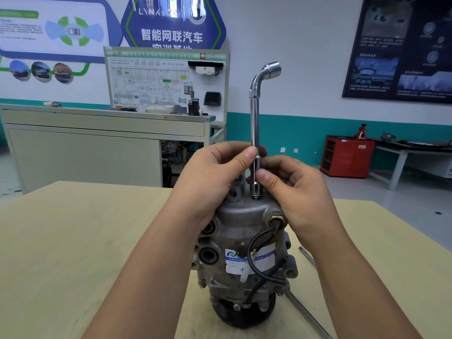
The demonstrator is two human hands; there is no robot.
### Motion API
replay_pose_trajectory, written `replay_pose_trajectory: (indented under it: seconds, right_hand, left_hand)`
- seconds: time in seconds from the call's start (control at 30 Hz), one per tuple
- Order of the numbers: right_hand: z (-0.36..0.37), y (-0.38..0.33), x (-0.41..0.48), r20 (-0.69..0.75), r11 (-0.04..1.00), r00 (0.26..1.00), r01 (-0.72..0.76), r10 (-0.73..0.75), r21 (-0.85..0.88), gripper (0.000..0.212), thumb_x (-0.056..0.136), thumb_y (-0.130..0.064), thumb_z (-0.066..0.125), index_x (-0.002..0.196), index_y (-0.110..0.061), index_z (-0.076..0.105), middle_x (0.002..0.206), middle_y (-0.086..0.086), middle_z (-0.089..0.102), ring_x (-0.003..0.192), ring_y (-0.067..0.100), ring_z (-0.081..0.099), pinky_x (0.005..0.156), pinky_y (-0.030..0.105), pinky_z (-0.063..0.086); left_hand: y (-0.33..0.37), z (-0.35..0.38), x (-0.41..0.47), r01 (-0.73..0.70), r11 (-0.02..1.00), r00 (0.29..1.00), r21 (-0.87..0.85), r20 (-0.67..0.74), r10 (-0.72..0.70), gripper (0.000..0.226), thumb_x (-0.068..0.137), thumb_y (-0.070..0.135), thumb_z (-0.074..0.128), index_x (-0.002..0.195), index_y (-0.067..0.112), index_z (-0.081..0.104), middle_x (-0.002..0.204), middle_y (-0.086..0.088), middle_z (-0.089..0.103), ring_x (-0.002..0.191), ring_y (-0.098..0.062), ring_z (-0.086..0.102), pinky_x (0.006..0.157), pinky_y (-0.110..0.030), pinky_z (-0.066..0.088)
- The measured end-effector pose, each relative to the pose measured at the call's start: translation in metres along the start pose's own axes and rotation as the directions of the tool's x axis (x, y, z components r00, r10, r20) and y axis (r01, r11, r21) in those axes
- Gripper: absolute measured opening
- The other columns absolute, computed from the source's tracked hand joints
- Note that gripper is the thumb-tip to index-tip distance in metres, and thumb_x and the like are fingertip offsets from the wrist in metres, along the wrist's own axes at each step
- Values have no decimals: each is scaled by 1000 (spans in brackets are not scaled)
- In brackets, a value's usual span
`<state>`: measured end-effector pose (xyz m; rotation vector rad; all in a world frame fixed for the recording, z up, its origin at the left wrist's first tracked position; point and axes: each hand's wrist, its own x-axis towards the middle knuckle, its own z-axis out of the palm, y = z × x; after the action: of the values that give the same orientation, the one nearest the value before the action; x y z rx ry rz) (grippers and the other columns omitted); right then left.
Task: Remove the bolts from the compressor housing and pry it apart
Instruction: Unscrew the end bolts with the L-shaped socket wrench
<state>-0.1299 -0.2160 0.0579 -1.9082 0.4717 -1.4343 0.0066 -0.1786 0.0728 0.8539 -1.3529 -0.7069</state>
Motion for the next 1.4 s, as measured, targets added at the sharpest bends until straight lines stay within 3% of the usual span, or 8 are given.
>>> replay_pose_trajectory:
  seconds: [0.13,0.27,0.57,0.67,0.77,1.0,1.27,1.4]
  right_hand:
    - [0,2,0,0,1000,1000,-16,16,22,10,80,-22,65,86,-30,67,84,-11,72,84,5,67,77,19,53]
    - [2,2,1,-27,996,1000,-9,12,89,21,64,-37,67,84,-28,67,80,-12,72,79,1,67,72,14,51]
    - [1,8,4,-23,994,1000,-12,14,104,6,74,-25,67,78,-28,69,78,-11,72,79,1,66,73,14,50]
    - [-1,9,4,-15,996,1000,-18,20,84,16,83,-13,63,81,-28,69,80,-11,72,80,2,67,74,15,51]
    - [-1,7,3,0,994,1000,-28,28,110,8,78,-24,64,84,-28,69,82,-10,73,83,4,67,76,18,52]
    - [2,4,3,-12,995,1000,-25,26,94,17,62,-32,70,78,-26,67,74,-13,70,72,-1,64,67,11,48]
    - [1,3,2,5,999,999,-51,51,15,18,87,-11,61,86,-27,68,83,-8,72,83,6,67,76,21,54]
    - [1,2,1,28,998,998,-60,60,21,23,90,-9,58,88,-28,69,87,-6,73,87,10,68,81,26,54]
  left_hand:
    - [0,0,0,9,1000,1000,-8,18,-9,18,90,19,60,85,20,77,93,-5,75,96,-21,70,90,-39,53]
    - [2,1,0,7,1000,1000,-3,-5,-7,17,75,31,64,82,20,77,92,-7,75,96,-25,70,95,-45,52]
    - [1,1,0,-3,999,999,36,-51,4,32,64,38,70,87,16,73,90,-5,74,93,-23,69,97,-46,50]
    - [0,1,1,9,1000,1000,15,-22,-9,23,71,36,67,85,20,77,92,-5,75,95,-22,70,95,-44,51]
    - [0,1,0,9,1000,1000,25,2,-9,17,80,32,63,83,24,78,90,-3,76,92,-19,71,89,-40,53]
    - [3,3,-2,5,997,997,78,-78,1,24,65,45,69,76,24,76,85,-2,75,89,-21,70,94,-50,51]
    - [1,2,-1,24,999,999,34,-34,-23,18,88,24,62,80,25,78,87,-2,76,89,-17,71,88,-38,53]
    - [2,2,-1,12,999,999,41,-50,-10,12,80,27,67,76,22,76,82,-1,75,82,-16,70,85,-36,54]
